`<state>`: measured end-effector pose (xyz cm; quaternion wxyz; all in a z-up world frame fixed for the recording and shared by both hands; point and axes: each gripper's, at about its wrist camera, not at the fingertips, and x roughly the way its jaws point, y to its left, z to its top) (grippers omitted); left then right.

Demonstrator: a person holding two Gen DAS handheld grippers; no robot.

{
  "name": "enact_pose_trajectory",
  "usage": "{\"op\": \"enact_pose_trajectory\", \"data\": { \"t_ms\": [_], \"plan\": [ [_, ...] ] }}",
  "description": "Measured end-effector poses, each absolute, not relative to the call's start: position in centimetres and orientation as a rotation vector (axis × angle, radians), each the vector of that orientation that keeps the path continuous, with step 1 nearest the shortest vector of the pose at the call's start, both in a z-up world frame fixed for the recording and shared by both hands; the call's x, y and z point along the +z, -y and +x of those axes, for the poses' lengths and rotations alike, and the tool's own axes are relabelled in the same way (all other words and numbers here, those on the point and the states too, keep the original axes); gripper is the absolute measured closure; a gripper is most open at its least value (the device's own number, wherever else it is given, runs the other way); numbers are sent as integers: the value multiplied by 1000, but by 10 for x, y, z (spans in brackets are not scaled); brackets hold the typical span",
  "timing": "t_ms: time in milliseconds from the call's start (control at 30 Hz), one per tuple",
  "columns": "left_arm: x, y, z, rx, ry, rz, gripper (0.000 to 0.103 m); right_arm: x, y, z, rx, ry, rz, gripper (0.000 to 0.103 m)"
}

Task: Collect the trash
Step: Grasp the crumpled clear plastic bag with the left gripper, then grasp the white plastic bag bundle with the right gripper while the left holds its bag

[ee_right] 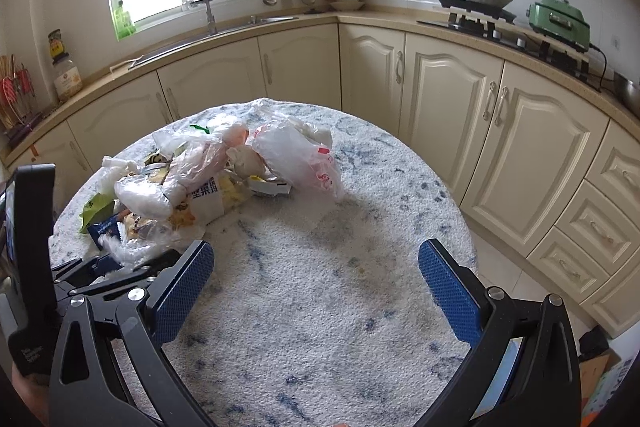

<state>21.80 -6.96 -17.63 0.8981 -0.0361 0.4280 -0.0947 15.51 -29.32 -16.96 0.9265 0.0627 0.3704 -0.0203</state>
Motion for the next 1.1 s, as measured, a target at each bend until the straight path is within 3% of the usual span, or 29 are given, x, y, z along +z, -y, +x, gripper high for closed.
{"op": "enact_pose_trajectory", "data": {
  "t_ms": [233,267,667,1100],
  "plan": [
    [-175,37,200,-247,-892,-148,82,-175,284,155,-25,-776,116,0],
    [-174,32,197,-251,-893,-155,89,-176,283,155,-24,-779,115,0],
    [-162,-10,149,-256,-891,-212,90,-182,266,156,-1,-800,96,0],
    [-113,-27,109,-139,-735,-153,90,-171,237,181,121,-786,148,0]
  ]
}}
